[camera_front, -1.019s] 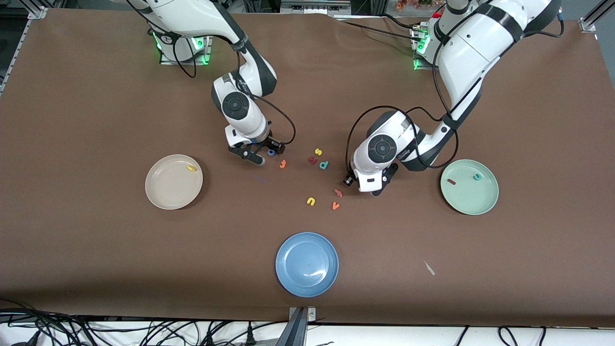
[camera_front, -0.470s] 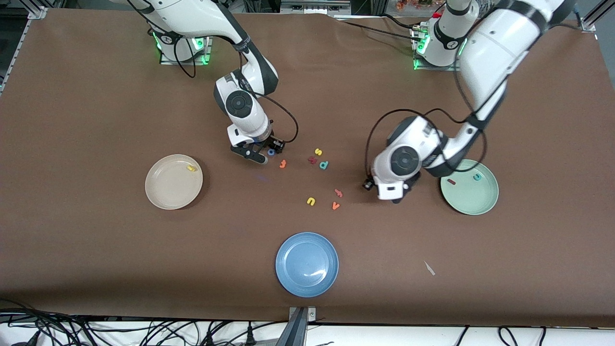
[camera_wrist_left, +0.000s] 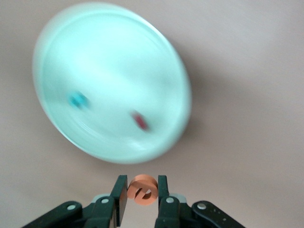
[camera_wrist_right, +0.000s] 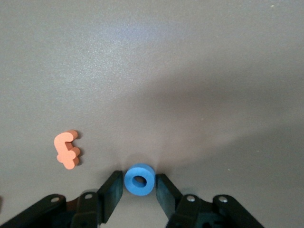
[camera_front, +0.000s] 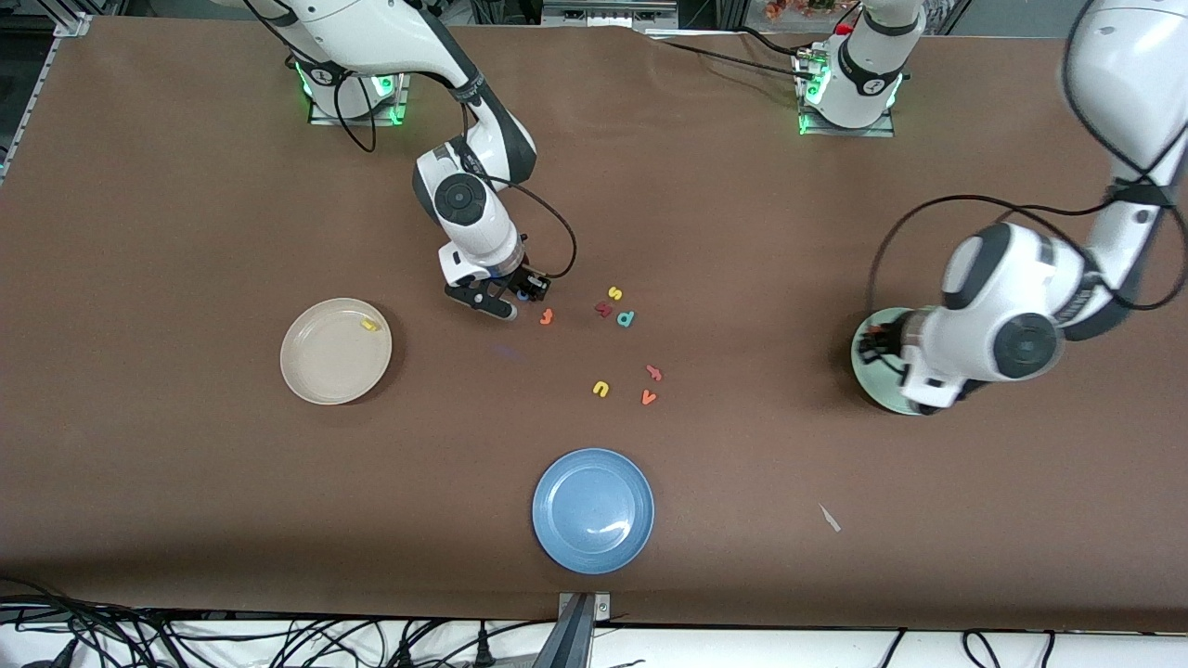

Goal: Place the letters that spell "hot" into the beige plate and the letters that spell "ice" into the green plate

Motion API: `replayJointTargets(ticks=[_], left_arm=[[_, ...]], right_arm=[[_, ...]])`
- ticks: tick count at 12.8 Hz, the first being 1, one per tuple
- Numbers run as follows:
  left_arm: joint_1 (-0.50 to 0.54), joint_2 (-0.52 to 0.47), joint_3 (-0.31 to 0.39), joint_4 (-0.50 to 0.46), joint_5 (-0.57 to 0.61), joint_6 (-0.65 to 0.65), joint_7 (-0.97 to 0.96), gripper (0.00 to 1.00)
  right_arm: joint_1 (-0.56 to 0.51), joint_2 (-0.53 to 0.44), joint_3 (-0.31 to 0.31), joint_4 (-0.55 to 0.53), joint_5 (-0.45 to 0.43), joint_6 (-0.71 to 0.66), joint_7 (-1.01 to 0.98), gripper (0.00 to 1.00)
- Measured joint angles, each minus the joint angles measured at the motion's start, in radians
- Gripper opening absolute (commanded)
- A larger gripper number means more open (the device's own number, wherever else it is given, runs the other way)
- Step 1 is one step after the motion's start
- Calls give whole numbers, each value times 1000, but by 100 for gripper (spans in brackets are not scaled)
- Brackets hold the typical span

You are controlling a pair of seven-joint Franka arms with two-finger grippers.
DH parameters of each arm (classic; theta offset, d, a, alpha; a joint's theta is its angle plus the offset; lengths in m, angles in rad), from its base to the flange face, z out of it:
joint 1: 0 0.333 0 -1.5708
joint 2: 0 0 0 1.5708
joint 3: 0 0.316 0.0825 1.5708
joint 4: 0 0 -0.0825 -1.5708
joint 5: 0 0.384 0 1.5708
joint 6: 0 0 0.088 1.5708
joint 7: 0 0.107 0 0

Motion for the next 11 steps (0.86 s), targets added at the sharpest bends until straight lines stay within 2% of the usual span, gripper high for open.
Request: replayJointTargets(ticks=[1,2,3,4,6,11], left_arm=[[42,9,1,-11,38,2,59,0],[67,26,1,-22,76,6,86,11],[77,47,0,-28,102,13,91,47],[78,66,0,-29,113,20,91,70],[82,82,0,-29,121,27,91,100],[91,82,-1,-5,122,41,92,100]], right_arm=[[2,0,0,0,-1,4,0,2],[2,-1,0,0,-3,4,-1,2],[2,-1,-1,0,-5,4,-7,2],[3,-2,-3,0,-5,4,-19,2],[6,-9,-29,17,-7,-40,-57,2],[5,-75,-172,108,-8,-330,-267,2]])
